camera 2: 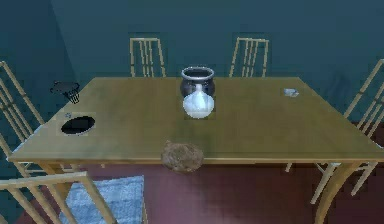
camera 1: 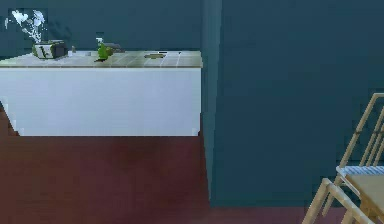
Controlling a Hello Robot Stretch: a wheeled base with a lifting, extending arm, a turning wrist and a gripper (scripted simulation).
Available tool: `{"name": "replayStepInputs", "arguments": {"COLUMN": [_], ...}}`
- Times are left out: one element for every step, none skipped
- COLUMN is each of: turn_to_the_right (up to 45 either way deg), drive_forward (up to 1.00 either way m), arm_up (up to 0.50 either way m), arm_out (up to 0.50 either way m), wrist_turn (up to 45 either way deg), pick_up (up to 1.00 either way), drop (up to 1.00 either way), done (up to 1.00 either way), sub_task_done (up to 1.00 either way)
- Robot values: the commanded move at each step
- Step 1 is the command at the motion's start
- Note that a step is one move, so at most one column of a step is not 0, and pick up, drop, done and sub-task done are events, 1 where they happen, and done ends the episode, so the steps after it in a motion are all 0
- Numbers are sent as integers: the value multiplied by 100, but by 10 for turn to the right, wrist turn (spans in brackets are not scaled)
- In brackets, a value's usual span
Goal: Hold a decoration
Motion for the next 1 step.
{"name": "replayStepInputs", "arguments": {"turn_to_the_right": [0], "drive_forward": [0], "arm_up": [50], "arm_out": [0], "wrist_turn": [0], "pick_up": [0], "drop": [0], "done": [0], "sub_task_done": [0]}}
